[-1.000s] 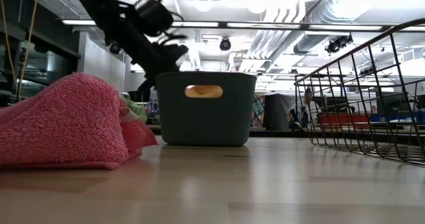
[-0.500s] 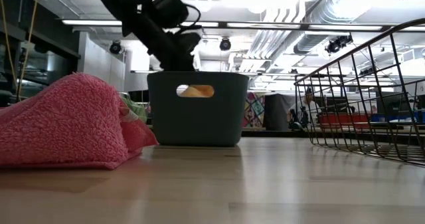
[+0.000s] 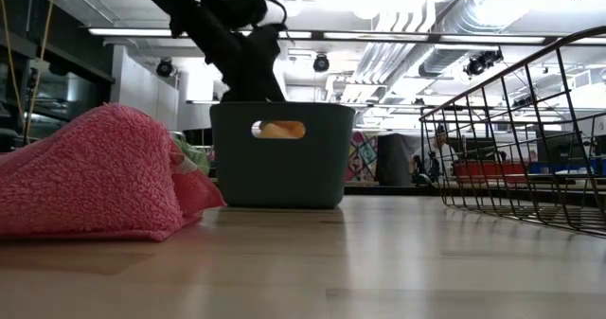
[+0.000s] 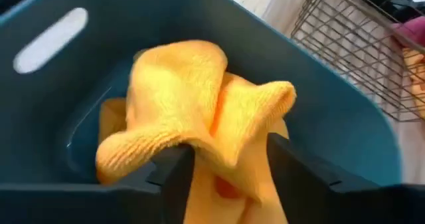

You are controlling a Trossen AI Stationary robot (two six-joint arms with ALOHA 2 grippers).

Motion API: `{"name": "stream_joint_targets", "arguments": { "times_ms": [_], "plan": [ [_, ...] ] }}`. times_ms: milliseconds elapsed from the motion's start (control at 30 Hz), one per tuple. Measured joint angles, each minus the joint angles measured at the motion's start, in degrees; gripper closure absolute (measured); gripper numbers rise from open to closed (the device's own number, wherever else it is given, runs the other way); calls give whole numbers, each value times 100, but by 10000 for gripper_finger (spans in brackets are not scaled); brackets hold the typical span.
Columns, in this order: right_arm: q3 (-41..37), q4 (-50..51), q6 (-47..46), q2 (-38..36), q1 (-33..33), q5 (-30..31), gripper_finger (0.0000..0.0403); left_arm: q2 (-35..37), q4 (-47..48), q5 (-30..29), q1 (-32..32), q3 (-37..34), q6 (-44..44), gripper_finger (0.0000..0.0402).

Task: Sort microfiber towel by color & place in baskets
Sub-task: Put the left orange towel into the blue bin, then put the left pink towel into the brown wire basket

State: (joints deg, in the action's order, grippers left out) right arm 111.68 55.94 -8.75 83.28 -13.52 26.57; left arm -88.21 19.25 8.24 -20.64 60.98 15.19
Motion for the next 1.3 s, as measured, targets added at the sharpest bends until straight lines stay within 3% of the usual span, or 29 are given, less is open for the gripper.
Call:
{"name": "stream_joint_targets", "arguments": {
  "times_ms": [167, 500, 667, 833, 967, 1133, 1300],
  "plan": [
    [0, 173, 0, 185, 0, -42, 100, 412, 420, 25, -39, 321, -95, 196],
    [-7, 390, 20, 463, 0, -349, 100, 1450, 857, 28, -116, 611, -30, 192],
    [-7, 405, -15, 494, 0, -1086, 100, 1941, 1121, 575, 136, 633, 132, 192],
    [-7, 514, 189, 652, 13, -1809, 100, 2218, 1145, 776, 925, 523, 602, 192],
    [-7, 597, 443, 790, 17, -2207, 100, 2185, 1881, 154, 1983, 439, 924, 192],
    [-7, 595, 480, 928, 27, -2859, 100, 1636, 2550, -880, 3299, 434, 1057, 192],
    [-7, 621, 1, 926, 256, -3524, 100, 760, 2402, -1089, 4077, 434, 568, 192]
  ]
}}
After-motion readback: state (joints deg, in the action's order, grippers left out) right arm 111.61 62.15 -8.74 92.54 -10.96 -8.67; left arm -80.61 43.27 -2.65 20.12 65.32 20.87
